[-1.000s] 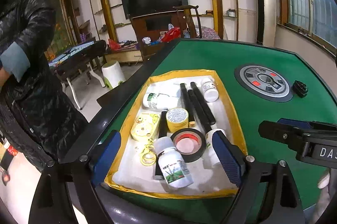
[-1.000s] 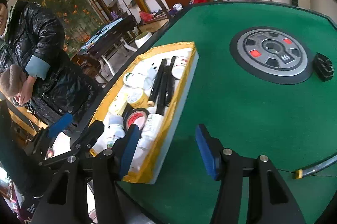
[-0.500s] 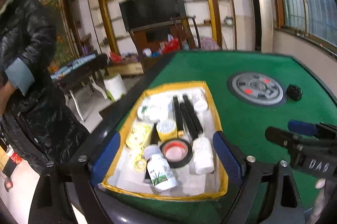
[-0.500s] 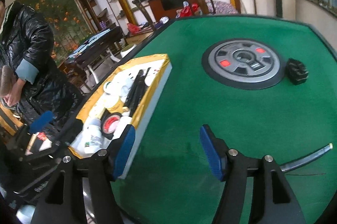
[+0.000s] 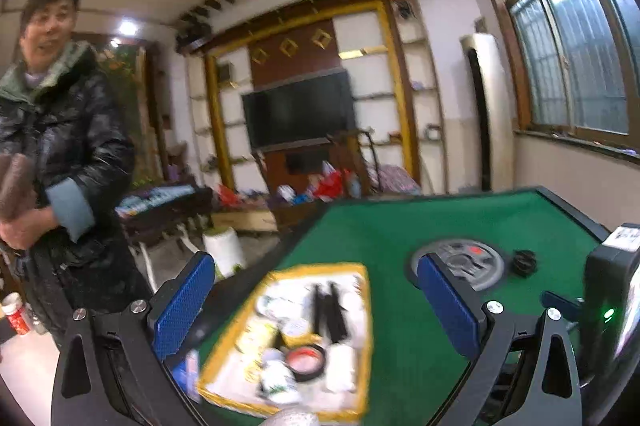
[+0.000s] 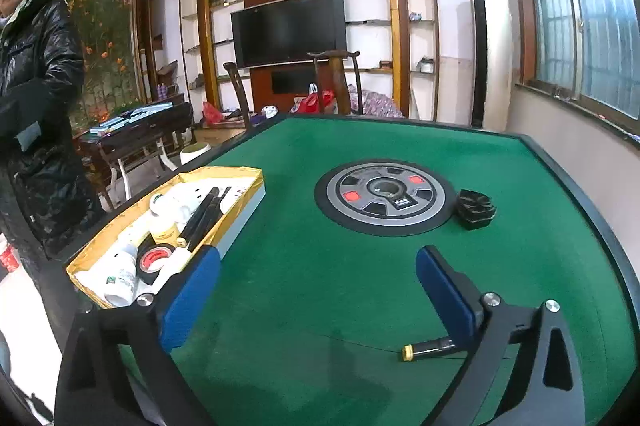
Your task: Organize rigid objects
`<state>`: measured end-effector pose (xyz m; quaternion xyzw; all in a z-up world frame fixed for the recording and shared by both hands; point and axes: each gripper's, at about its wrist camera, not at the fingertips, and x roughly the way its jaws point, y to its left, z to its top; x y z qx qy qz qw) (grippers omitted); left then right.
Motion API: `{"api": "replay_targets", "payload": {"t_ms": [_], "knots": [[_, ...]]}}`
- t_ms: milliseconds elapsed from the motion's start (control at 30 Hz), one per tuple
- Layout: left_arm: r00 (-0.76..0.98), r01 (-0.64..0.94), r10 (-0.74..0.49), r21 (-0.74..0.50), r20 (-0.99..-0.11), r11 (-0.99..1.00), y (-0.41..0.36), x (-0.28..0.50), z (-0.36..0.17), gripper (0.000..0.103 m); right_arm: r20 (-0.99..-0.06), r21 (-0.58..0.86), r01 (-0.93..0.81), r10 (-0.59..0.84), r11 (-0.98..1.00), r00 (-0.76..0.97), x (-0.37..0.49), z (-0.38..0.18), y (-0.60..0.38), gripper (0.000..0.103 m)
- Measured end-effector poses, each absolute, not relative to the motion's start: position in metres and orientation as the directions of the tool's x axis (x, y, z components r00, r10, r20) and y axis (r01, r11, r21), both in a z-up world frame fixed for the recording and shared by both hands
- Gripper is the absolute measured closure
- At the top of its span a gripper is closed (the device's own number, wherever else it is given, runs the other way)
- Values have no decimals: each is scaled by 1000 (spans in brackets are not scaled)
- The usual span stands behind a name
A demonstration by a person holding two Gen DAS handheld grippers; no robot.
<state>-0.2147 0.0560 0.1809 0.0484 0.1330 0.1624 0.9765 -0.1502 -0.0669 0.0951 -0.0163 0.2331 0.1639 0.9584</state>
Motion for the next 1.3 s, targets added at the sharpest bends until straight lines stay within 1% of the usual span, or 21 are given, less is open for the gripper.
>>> {"api": "replay_targets", "payload": {"t_ms": [67, 167, 300, 433, 533, 667, 867, 1300], "knots": [[905, -267, 294, 127, -308, 955, 50, -206, 178, 1, -449, 30, -300, 281, 954, 848, -152, 92, -70, 1], [891, -195, 216, 92, -400, 976, 43, -195, 169, 1, -447, 1, -261, 234, 965, 863, -154, 86, -75, 1], [861, -128, 144, 66, -488, 990, 31, -185, 154, 1, -451, -6, -217, 191, 976, 872, -157, 78, -87, 1], [820, -89, 126, 94, -558, 992, 16, -181, 137, 1, -462, 25, -186, 176, 982, 869, -157, 77, -96, 1], [804, -92, 131, 97, -581, 991, 16, -181, 131, 1, -462, 21, -181, 170, 983, 871, -158, 78, -97, 1], [789, -118, 169, 123, -591, 985, 20, -181, 124, 1, -448, -12, -182, 158, 983, 880, -162, 80, -90, 1], [779, -186, 233, 140, -583, 972, 38, -179, 118, 1, -472, -92, -205, 138, 974, 871, -162, 76, -71, 1], [715, -288, 259, 64, -649, 956, 95, -173, 103, 1, -511, -157, -237, 127, 959, 850, -161, 71, -38, 1]]}}
